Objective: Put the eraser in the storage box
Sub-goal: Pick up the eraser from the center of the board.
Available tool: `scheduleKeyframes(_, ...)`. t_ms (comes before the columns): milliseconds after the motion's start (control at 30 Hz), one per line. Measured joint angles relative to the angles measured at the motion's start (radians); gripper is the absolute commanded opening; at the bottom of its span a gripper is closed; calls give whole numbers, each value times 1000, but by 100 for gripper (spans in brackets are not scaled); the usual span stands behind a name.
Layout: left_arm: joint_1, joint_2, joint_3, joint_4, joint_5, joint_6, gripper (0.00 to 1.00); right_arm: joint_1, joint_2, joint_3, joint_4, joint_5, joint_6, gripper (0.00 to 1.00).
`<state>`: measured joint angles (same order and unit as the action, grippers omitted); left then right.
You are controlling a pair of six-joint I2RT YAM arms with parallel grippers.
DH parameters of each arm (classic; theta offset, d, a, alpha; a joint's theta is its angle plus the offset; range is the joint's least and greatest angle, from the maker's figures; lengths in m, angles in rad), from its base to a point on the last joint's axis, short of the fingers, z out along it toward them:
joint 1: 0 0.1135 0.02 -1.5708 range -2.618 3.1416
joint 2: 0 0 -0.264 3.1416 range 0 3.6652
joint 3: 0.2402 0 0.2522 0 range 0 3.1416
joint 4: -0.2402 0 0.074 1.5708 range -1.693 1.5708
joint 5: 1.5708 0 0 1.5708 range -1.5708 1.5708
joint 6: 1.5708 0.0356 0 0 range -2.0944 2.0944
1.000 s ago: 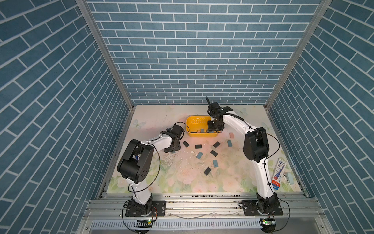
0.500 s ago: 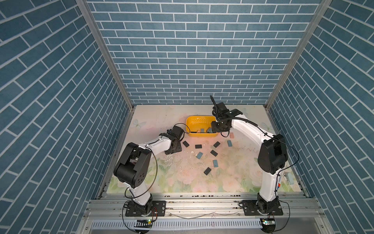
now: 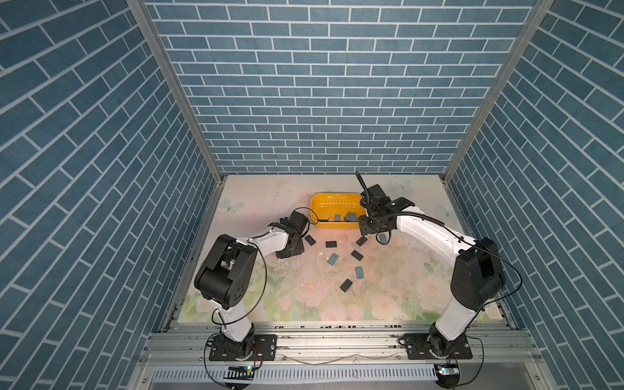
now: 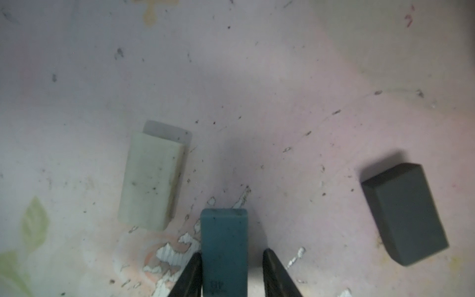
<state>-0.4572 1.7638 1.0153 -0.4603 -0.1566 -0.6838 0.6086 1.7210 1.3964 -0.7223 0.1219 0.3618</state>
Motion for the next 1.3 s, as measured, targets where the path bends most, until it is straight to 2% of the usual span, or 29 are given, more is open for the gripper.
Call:
scheduleKeyframes(300,-3,19,22,2,-21,2,28,-10,-29,-145,27,68,18,58)
scheduleKeyframes(700,-66,18,69,-77,-27,4,24,-128,-46,-263,83,82,87,57)
scheduleKeyframes(833,-74,2,94,-109,-31,8,24,-138,-45,-272,110,80,98,56)
scheduleKeyframes(1300,-101,-21,309,-204,-38,23,24,-148,39,-272,223,61,111,48)
